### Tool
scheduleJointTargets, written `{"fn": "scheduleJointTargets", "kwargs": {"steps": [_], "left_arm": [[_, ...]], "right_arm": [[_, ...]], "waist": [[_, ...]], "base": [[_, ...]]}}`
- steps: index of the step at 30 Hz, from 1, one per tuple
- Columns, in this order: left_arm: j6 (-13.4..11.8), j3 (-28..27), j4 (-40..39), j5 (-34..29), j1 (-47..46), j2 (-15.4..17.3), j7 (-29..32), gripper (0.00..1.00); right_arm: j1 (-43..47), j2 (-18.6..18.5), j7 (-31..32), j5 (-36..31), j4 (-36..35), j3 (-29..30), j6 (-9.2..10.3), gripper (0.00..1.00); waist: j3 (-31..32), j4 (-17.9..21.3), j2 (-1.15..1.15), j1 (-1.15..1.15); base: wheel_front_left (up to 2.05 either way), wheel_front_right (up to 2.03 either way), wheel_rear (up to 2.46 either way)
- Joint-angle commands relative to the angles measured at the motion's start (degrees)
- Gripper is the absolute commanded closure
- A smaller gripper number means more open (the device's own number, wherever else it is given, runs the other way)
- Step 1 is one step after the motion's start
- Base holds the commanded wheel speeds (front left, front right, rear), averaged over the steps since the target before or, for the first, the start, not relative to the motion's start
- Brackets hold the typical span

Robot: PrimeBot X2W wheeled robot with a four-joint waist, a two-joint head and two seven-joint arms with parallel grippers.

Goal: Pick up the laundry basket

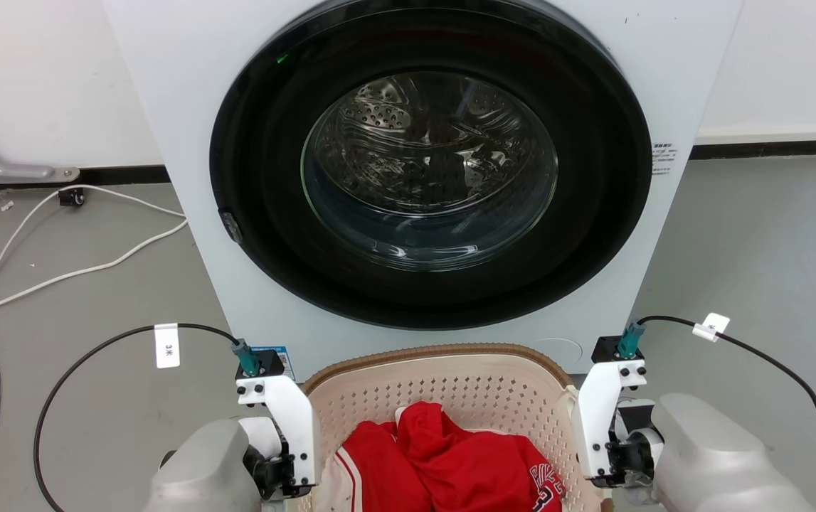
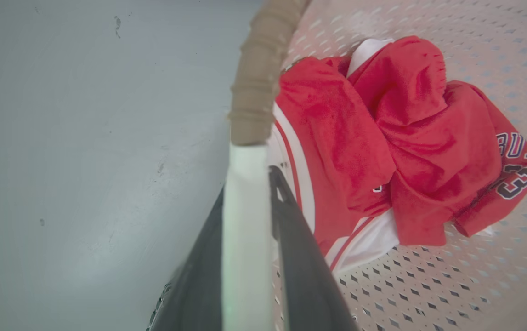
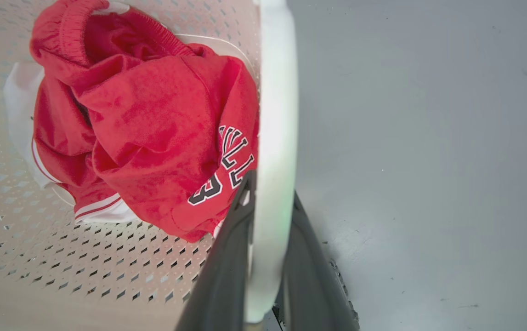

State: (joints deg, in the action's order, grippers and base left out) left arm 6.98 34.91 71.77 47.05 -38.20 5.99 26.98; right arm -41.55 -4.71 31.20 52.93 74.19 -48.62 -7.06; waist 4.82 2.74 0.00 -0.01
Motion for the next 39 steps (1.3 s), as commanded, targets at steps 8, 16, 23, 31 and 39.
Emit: {"fn": "scheduleJointTargets", "kwargs": {"steps": [8,16,23,31,39], "left_arm": [[0.9,1.5,-1.1,1.5,-0.3,-2.1,-0.8,1.00],[0.9,2.6,-0.8,2.5,-0.3,-2.1,-1.2,1.00],[0.9,3.2,-0.6,3.8,-0.2,-1.7,-1.6,1.00],[0.9,4.1,-0.4,4.6,-0.8,-1.5,-2.2,1.00],[0.9,5.0,-0.2,5.5,-0.7,-1.1,-2.5,1.00]], "right_arm": [[0.9,1.8,0.6,-0.3,-0.7,1.2,-0.78,1.00],[1.4,2.2,0.8,-0.8,-0.7,2.4,-0.78,1.00],[1.4,2.4,1.2,-1.3,-0.7,3.3,-0.78,1.00],[1.7,2.4,1.1,-2.4,-0.7,4.2,-0.78,1.00],[2.1,2.4,1.6,-3.1,-0.7,5.1,-0.79,1.00]], "waist": [[0.0,-0.1,0.00,0.01],[0.1,-0.2,0.00,0.01],[0.0,-0.1,0.00,0.01],[0.2,-0.1,0.00,0.01],[0.5,0.1,0.00,0.01]], "base": [[0.00,0.00,0.00],[0.00,0.00,0.00],[0.00,0.00,0.00],[0.00,0.00,0.00],[0.00,0.00,0.00]]}}
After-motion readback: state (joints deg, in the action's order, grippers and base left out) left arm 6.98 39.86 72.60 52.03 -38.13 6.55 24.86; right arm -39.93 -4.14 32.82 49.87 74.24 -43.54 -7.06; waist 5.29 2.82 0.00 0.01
